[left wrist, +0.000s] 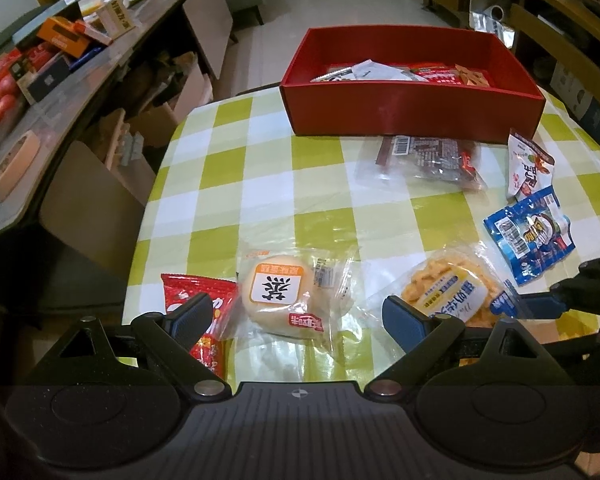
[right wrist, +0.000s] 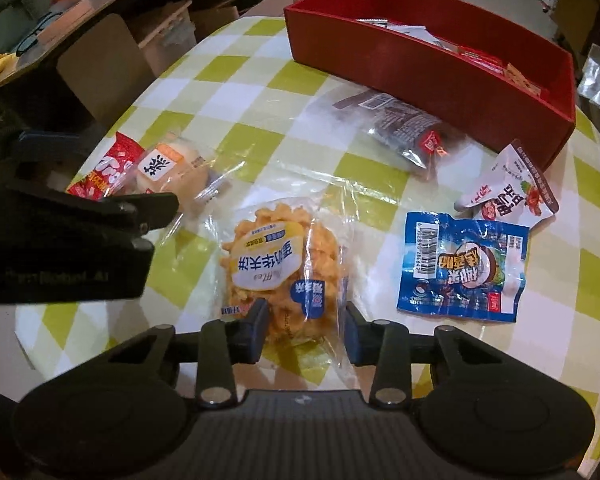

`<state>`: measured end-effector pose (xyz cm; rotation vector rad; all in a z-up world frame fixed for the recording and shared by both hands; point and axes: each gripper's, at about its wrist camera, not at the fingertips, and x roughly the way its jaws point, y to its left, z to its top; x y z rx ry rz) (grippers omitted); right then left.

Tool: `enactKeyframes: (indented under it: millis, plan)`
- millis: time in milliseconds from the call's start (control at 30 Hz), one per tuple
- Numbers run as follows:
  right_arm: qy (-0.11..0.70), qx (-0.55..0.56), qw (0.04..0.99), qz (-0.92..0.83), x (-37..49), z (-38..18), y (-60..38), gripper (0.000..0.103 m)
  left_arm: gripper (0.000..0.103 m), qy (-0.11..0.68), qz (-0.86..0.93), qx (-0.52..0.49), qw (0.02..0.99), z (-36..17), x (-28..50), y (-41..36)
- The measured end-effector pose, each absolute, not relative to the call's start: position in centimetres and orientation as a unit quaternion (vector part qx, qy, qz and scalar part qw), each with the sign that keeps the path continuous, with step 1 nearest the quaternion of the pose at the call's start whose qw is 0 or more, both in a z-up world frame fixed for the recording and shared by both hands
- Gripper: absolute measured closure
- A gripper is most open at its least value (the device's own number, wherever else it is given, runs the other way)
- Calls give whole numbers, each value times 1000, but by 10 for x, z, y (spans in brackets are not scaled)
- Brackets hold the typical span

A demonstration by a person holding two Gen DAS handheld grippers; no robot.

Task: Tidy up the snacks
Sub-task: 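Lift the crispy snack bag with the right gripper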

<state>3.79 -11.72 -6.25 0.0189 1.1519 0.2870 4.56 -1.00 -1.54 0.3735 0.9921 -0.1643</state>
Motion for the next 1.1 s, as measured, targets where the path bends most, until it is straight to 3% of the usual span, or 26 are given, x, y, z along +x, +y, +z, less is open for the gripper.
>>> enactKeyframes:
  millis: [133, 433, 567, 667, 767, 867, 1033, 1100]
  plan:
    - [549, 0, 824, 139, 38, -67, -111, 52, 8, 473, -79, 178, 859, -16, 45, -9]
    - [585, 26, 772, 247, 4, -62, -106, 52, 8, 475, -83, 170, 859, -14, 48, -2]
    - [561, 5, 791, 243, -7, -52, -112, 51, 8, 474, -84, 171, 859, -15, 48, 2]
    - [522, -26, 827, 207, 4, -45, -118, 46, 8, 478, -79, 165, 859, -16, 50, 7]
    - [505, -72, 831, 221, 18, -45, -111, 26, 8, 482, -73, 160, 858, -16, 52, 11]
    - [506, -138, 811, 260, 32, -51, -92, 18, 8, 491, -78, 149, 855, -17, 53, 13]
    - [533, -108, 797, 262, 64, -64, -76, 15, 8, 503, -71, 152, 848, -21, 56, 18]
    - [520, -155, 793, 275, 63, -68, -63, 15, 8, 507, -64, 145, 847, -20, 59, 24]
